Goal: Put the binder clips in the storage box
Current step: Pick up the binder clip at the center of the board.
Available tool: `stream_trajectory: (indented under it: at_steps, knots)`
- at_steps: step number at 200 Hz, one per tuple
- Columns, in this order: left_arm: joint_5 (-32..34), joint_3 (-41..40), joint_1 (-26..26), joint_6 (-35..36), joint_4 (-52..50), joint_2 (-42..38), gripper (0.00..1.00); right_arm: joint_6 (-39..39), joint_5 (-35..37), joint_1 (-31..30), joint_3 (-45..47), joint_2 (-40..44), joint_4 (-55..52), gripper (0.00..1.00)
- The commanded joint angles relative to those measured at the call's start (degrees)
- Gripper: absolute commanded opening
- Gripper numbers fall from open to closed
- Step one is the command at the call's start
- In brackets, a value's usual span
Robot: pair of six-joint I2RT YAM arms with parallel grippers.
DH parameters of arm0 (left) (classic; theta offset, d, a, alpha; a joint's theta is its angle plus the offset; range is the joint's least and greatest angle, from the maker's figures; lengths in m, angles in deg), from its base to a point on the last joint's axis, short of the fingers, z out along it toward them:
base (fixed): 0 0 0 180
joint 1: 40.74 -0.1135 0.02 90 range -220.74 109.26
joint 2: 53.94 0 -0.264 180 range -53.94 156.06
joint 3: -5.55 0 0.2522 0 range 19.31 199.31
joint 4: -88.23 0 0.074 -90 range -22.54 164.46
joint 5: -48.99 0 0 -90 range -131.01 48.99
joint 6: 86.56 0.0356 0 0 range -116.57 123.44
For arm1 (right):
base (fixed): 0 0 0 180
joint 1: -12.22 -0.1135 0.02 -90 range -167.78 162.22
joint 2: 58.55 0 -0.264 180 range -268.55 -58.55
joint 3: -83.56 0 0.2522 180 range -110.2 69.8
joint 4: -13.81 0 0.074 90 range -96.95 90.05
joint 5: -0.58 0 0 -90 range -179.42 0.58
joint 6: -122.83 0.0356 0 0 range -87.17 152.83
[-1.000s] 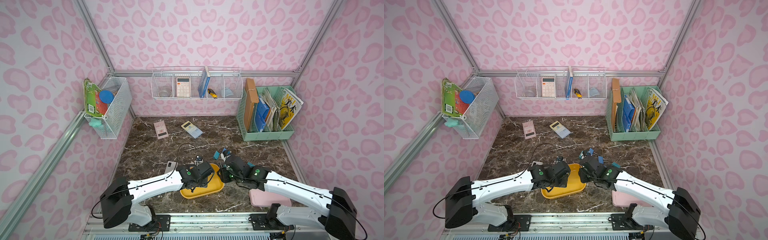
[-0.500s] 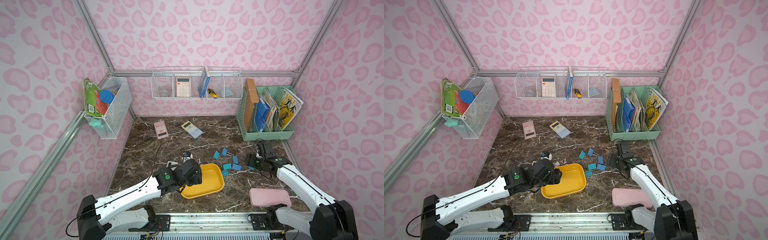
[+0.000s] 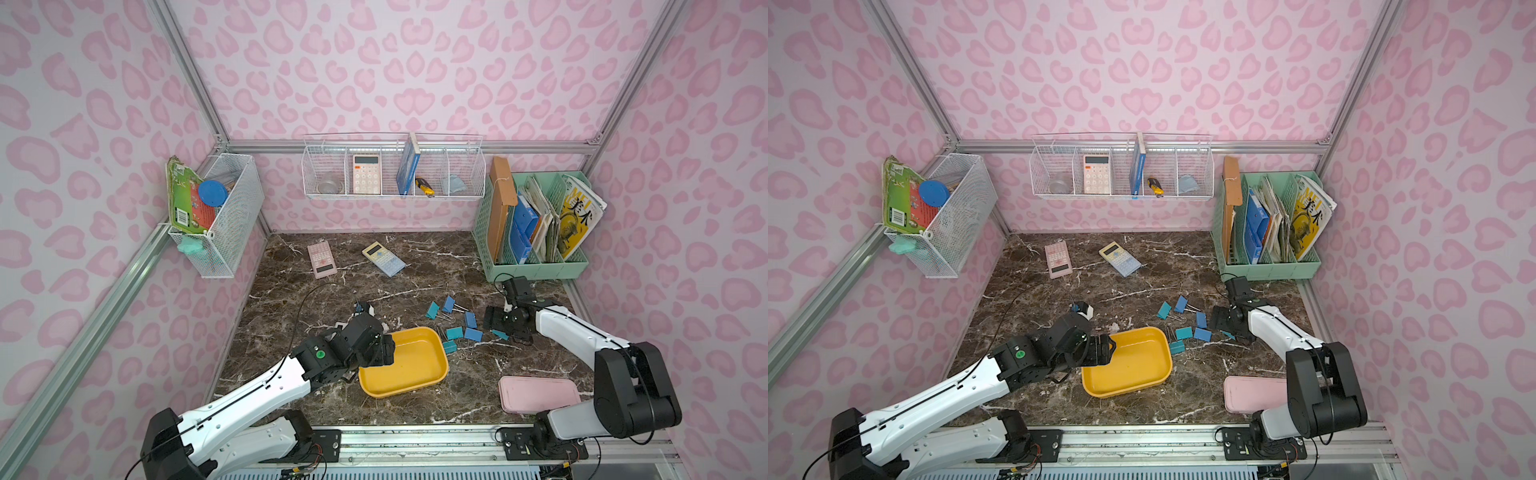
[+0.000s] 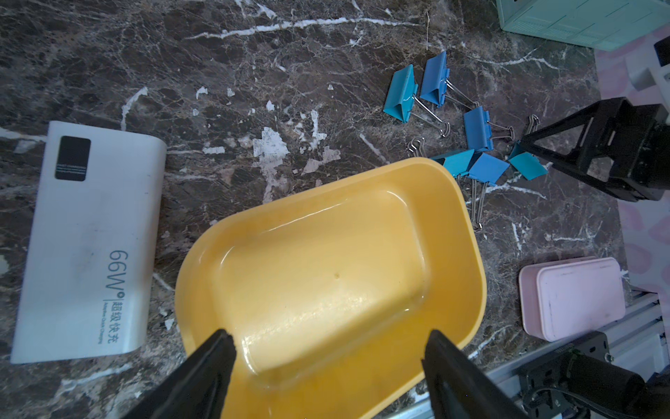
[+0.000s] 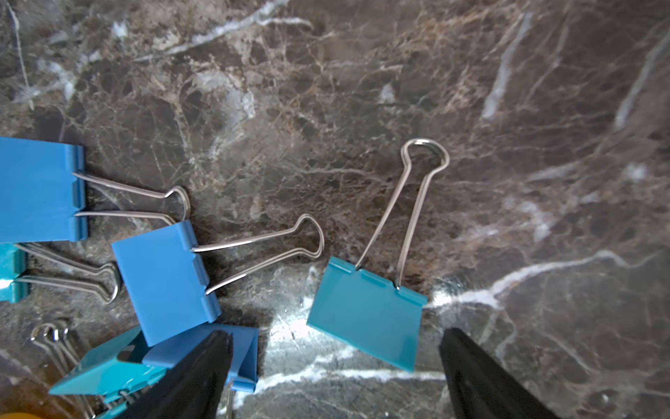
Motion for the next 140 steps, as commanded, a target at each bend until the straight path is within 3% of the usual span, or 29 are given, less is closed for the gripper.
stream_trajectory:
  at_steps: [1,44,140]
  knots:
    - [-1.1,-0.7,-0.3,1.1,0.7,-0.3,0.86,3.2,1.9,0.0,1.0,0.4,0.1,0.92]
    - [-1.9,-1.4,-0.8,1.2,1.3,-0.6,0.86,7.1,3.6,-0.2,4.7,0.2,3.7,0.86]
    - [-1.5,-2.4,-1.5,1.4,0.6,-2.1,0.86,10.6,7.4,-2.1,3.0,-3.0,5.5,0.8]
